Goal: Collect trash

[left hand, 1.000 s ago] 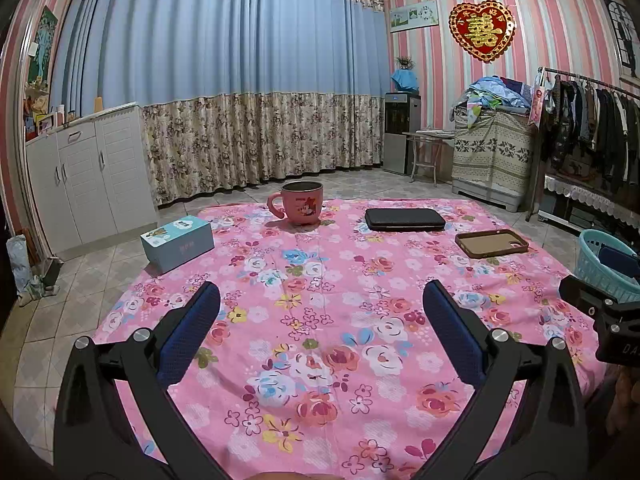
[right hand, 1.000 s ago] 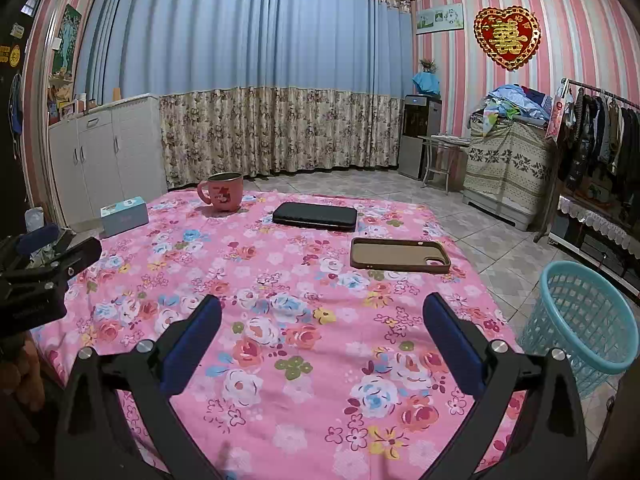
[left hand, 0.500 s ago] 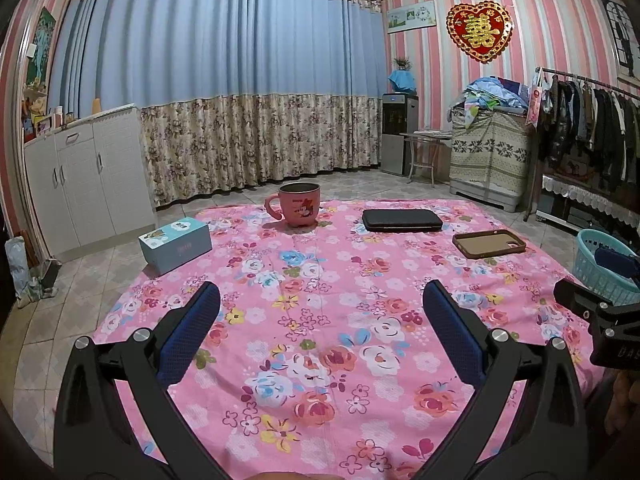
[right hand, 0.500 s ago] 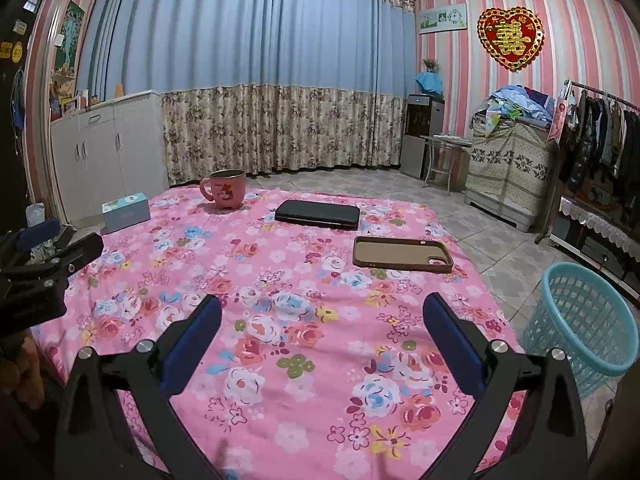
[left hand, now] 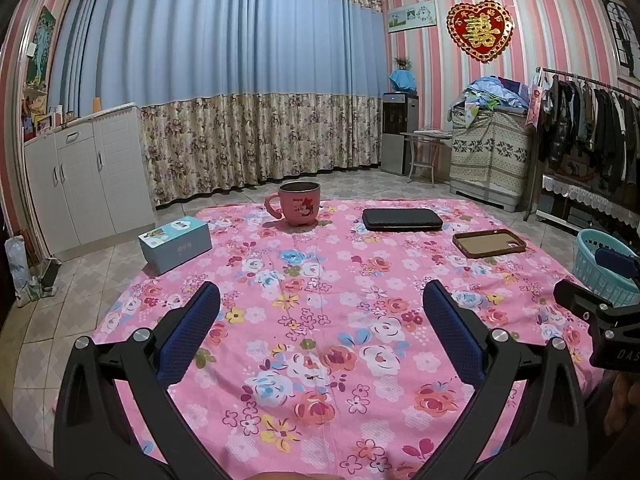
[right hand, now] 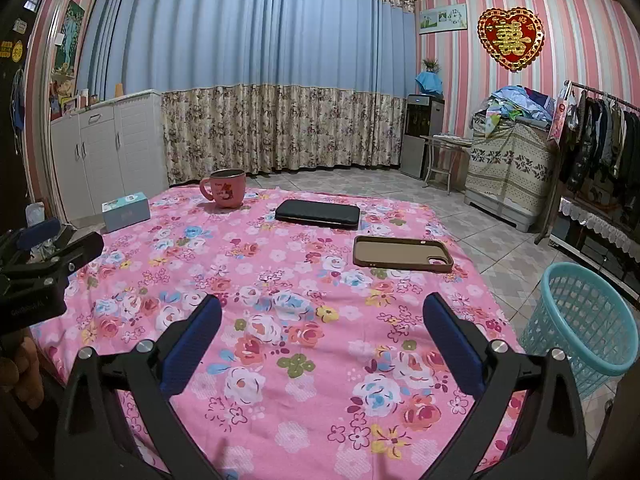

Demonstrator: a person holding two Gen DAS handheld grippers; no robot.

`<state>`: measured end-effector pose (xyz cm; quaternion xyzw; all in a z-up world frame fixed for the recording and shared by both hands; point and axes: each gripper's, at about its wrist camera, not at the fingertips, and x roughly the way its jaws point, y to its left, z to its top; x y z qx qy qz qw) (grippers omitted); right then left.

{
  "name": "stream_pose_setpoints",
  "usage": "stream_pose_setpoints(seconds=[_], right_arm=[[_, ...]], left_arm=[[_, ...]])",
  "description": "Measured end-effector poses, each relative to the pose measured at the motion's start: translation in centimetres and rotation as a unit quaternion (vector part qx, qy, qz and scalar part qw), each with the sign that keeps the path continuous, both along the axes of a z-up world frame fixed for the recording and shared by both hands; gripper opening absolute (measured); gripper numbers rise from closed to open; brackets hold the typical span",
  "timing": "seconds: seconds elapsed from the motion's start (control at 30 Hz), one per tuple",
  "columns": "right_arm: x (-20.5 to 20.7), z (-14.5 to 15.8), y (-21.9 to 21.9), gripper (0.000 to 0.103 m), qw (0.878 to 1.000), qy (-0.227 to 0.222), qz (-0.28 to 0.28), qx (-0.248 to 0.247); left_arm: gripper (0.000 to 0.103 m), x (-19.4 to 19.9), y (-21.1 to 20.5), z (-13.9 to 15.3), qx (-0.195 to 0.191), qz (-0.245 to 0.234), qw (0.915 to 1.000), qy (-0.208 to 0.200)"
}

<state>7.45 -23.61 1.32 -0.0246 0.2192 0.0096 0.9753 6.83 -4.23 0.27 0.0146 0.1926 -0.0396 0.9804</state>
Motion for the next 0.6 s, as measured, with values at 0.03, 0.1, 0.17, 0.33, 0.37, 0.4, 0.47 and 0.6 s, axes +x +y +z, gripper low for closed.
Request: stream_pose_setpoints(seconds=[0.03, 0.1, 0.17, 0.33, 0.37, 0.4, 0.47, 0.6], right_arm=[[0.01, -0.02, 0.03, 0.098, 1.000, 0.000, 0.000, 0.000], [0.00, -0.01, 0.02, 0.098, 1.000, -0.001, -0.002, 0.000], [-0.04, -0.02, -0.02, 0.098, 1.000, -0.002, -0.003, 0.002], [-0.01, -0.02, -0.12, 0.098, 1.000, -0.002, -0.004, 0.005], [-0.03, -0.01, -0.12, 0.098, 1.000, -0.002, -0.004, 0.004], [-0.01, -0.01, -0.11, 0.098, 1.000, -0.002, -0.004, 0.004], [0.00, -0.01, -0.10, 0.098, 1.000, -0.002, -0.004, 0.004], [0.02, -0.07, -0.21, 0.098, 1.000, -0.001, -0.003, 0.003]], left_arm=[[0.098, -0.03, -0.09, -0.01, 0.000, 0.000, 1.0000, 0.000], [0.098, -0.01, -0.04, 0.00, -0.001, 0.000, 1.0000, 0.000], [0.098, 0.02, 0.03, 0.01, -0.001, 0.000, 1.0000, 0.000], [0.098, -0.12, -0.25, -0.10, 0.001, -0.001, 1.0000, 0.001], [0.098, -0.12, -0.24, -0.11, 0.000, -0.001, 1.0000, 0.001], [0.098, -0.05, -0.10, -0.08, 0.000, -0.001, 1.0000, 0.001], [0.098, -0.12, -0.25, -0.09, 0.000, 0.000, 1.0000, 0.001], [0.098, -0.03, -0.08, -0.05, 0.000, -0.001, 1.0000, 0.001]])
